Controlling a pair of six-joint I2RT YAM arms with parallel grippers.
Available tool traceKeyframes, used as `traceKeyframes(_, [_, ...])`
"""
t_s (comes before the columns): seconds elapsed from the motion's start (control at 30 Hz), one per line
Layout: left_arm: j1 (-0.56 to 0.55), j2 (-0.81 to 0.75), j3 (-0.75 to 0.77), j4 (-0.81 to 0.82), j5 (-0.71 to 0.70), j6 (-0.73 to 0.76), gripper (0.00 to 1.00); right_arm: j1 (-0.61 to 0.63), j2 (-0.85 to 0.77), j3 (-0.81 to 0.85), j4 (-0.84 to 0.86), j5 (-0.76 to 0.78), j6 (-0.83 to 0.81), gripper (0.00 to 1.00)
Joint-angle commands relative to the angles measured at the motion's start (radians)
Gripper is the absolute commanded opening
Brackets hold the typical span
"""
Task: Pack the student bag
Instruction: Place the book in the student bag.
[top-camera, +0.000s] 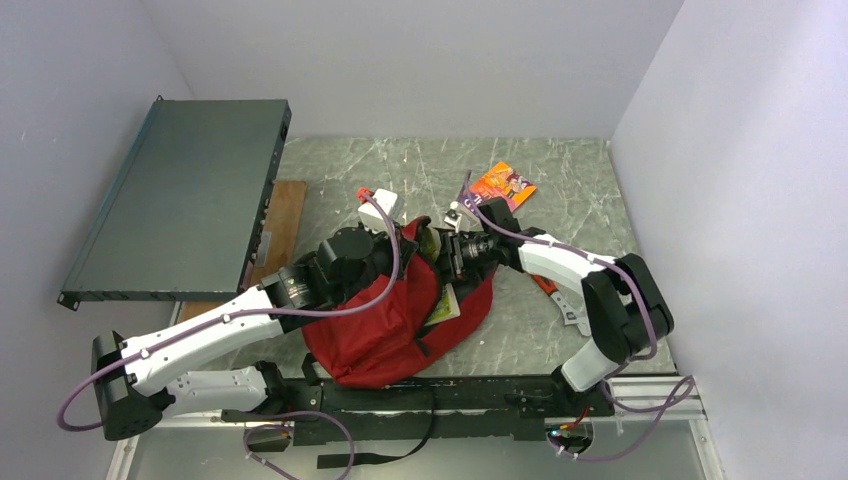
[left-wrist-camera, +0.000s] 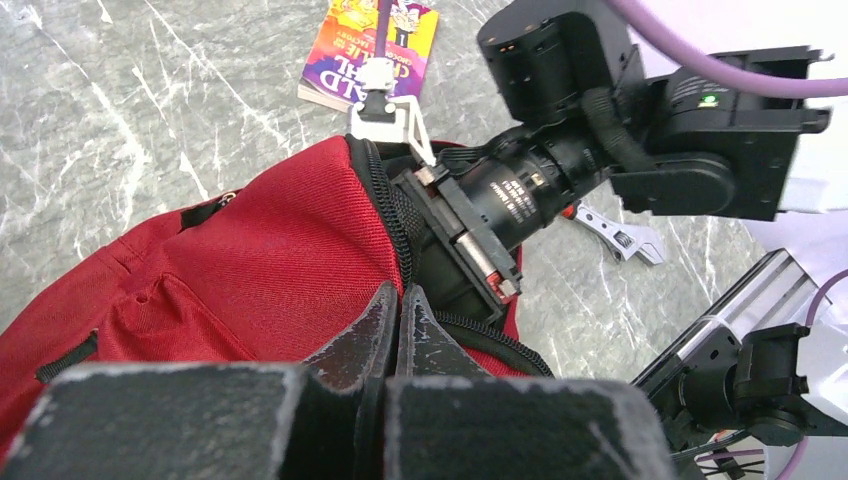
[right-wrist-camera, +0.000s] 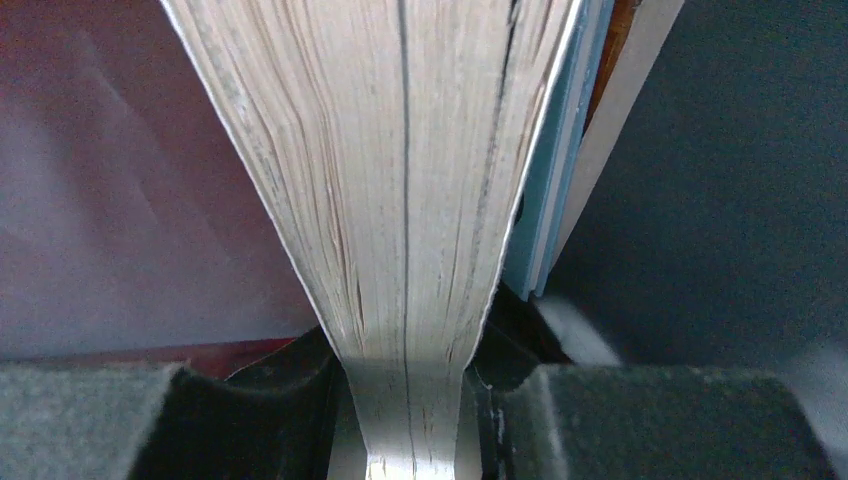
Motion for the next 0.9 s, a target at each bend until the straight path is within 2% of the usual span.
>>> traceKeyframes(0.0, [0.001,-0.011,0.002,0.134,0.031,0.016,0.00,0.024,0.038,0.068,0.170,-0.110,0.038,0.00])
traceKeyframes(0.13, [0.001,-0.004,0.008,0.136,0.040,0.024,0.00,0.086,0.137,0.125,0.249,-0.144,0.065,0.00])
traceKeyframes(0.27, [0.001,0.000,0.012,0.131,0.026,0.021,0.00,0.133,0.208,0.167,0.344,-0.062,0.134,0.00])
traceKeyframes(0.3, [0.001,0.000,0.008,0.134,0.020,0.016,0.00,0.136,0.224,0.166,0.392,-0.050,0.163,0.09])
traceKeyframes(0.37, [0.001,-0.002,0.000,0.132,0.002,0.008,0.00,0.137,0.268,0.173,0.432,-0.082,0.188,0.19])
traceKeyframes(0.43, [0.001,-0.005,0.002,0.113,-0.007,-0.002,0.00,0.128,0.276,0.182,0.346,-0.075,0.112,0.37])
traceKeyframes(0.5, [0.001,-0.014,-0.009,0.113,-0.003,-0.004,0.00,0.105,0.239,0.180,0.210,-0.005,0.003,0.55])
traceKeyframes(0.6, [0.001,-0.033,-0.040,0.128,-0.002,-0.002,0.00,0.059,0.176,0.147,0.148,0.027,-0.053,0.72])
traceKeyframes(0.67, [0.001,-0.035,-0.041,0.121,-0.003,-0.001,0.00,0.040,0.152,0.136,0.122,0.029,-0.078,0.78])
traceKeyframes(0.73, [0.001,-0.038,-0.039,0.113,-0.001,-0.005,0.00,0.035,0.141,0.139,0.067,0.054,-0.123,0.79])
traceKeyframes(0.87, [0.001,-0.048,-0.055,0.123,0.001,-0.011,0.00,0.037,0.118,0.131,0.044,0.093,-0.136,0.74])
